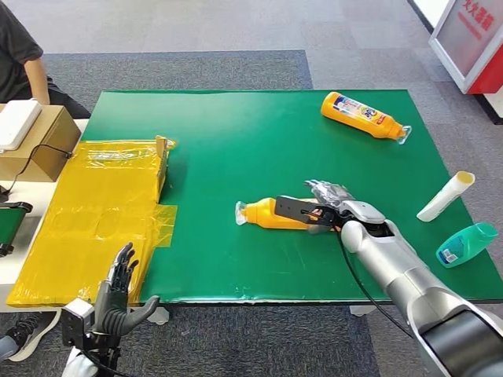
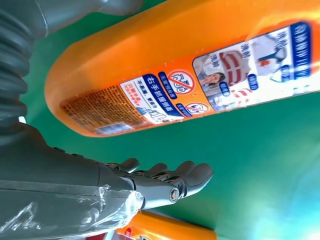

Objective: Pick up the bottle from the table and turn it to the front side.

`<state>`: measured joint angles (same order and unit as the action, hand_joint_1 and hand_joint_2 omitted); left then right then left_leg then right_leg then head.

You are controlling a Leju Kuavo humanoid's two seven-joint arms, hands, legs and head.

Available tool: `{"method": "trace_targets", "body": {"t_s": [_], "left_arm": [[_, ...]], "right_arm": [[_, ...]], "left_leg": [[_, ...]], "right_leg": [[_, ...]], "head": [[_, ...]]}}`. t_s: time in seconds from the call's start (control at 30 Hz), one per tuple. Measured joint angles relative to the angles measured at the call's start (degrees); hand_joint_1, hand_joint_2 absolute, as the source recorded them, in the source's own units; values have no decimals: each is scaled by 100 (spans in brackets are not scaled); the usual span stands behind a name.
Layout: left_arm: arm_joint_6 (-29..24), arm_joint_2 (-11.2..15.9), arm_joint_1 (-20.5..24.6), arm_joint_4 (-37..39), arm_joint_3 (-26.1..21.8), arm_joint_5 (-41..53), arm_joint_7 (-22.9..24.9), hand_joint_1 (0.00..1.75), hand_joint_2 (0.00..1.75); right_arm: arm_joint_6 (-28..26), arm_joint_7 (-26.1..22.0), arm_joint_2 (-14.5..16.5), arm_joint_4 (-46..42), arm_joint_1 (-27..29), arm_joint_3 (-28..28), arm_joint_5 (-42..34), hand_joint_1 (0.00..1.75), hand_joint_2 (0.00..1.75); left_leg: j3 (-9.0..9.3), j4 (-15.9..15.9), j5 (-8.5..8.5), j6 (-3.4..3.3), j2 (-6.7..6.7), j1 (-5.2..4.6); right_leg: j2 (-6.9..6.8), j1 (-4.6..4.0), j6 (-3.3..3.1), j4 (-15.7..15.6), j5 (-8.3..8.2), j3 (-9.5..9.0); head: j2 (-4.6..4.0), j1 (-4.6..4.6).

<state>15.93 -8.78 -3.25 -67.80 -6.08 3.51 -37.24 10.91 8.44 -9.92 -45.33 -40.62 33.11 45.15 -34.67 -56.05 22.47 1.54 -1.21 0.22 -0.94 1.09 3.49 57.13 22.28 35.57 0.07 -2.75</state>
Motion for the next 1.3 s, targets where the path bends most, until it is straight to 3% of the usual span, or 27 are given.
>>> {"method": "trace_targets", "body": {"t_s": [0.3,0.83,0.97,1.3], "left_arm": [[14,-1,-8,11,-13,10,-15,0,175],[39,6,26,126,-13,13,-35,0,175],[39,18,35,158,-13,9,-36,0,175],[47,38,65,210,-13,5,-37,0,175]], "right_arm": [[126,35,0,-33,-98,29,-130,0,175],[318,-7,20,834,-363,190,-326,0,175],[340,-22,20,1001,-400,209,-345,170,175],[318,-74,24,1161,-469,217,-362,175,175]], "left_leg": [[0,0,-1,-1,0,0],[0,0,-1,-1,0,0],[0,0,-1,-1,0,0],[1,0,-2,-2,0,0]], "right_leg": [[0,0,0,0,0,0],[0,0,1,0,-1,0],[0,0,1,0,-2,0],[0,0,0,0,-3,-1]], "head": [[0,-1],[0,-1],[0,-1],[0,-1]]}}
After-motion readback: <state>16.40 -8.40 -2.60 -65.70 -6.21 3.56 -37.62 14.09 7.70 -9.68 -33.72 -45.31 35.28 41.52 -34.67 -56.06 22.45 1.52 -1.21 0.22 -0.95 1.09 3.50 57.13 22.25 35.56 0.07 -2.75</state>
